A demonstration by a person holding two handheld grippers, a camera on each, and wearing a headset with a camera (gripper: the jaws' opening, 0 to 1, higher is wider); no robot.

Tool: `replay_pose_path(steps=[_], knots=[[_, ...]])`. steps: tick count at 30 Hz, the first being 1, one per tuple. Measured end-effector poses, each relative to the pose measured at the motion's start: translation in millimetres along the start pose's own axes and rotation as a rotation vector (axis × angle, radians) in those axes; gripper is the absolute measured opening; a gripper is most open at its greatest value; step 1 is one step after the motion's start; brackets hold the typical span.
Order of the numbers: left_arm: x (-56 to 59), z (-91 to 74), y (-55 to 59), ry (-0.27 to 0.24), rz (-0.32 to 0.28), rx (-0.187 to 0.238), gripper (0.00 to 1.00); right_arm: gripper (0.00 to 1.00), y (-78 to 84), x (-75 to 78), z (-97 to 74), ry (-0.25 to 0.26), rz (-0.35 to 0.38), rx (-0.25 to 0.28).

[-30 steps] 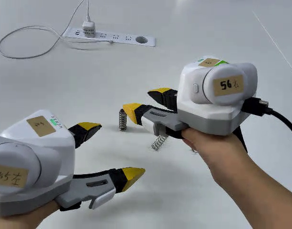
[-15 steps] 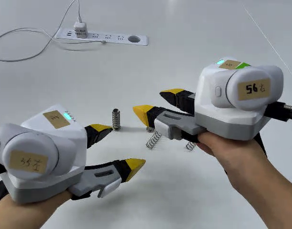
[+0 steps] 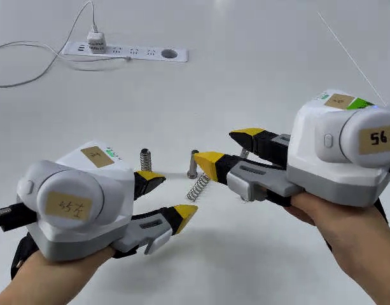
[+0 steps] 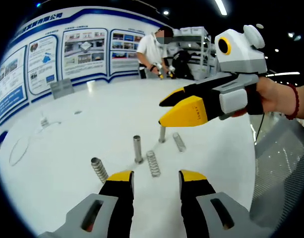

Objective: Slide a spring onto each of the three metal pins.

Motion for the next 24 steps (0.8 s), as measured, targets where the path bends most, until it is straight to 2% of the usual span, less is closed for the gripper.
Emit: replay_pose_path(steps=[2, 7, 10, 16, 24], knots=[[0.1, 3.7, -0.1, -0.003, 0.001, -0.006, 0.36, 0.4, 4.5, 3.5, -2.3, -0.001, 0.025, -0.002], [1.5, 12.5, -0.4, -0.005, 0.012, -0.016, 0.34, 0.4, 14.1, 8.3, -7.7, 0.006, 0.02, -0.016], [0.5, 18.0, -0.4, -0.024, 0.034, -0.026, 0.32, 0.41, 17.7, 11.3, -11.2, 0.011, 0.017, -0.017], [-0.6, 28.4, -3.4, -0.011, -0.014, -0.028, 0.3, 0.42, 27.3, 17.0, -16.2, 0.019, 0.014, -0.033], [0.1, 41.0, -1.5, -0.025, -0.019, -0.045, 0.26, 0.45, 36.9, 20.7, -20.1, 0.026, 0.022, -0.048]])
Point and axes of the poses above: the centre of the closed fingertips' face, and the gripper's own axes: z roughly forward along the fingers, x roughly to its right, y roughly out of its underside, the point moved 2 cm from there along -z, roughly backward along the fingers, and after that the axes turned 13 degrees about -x, right-handed, at the moved point
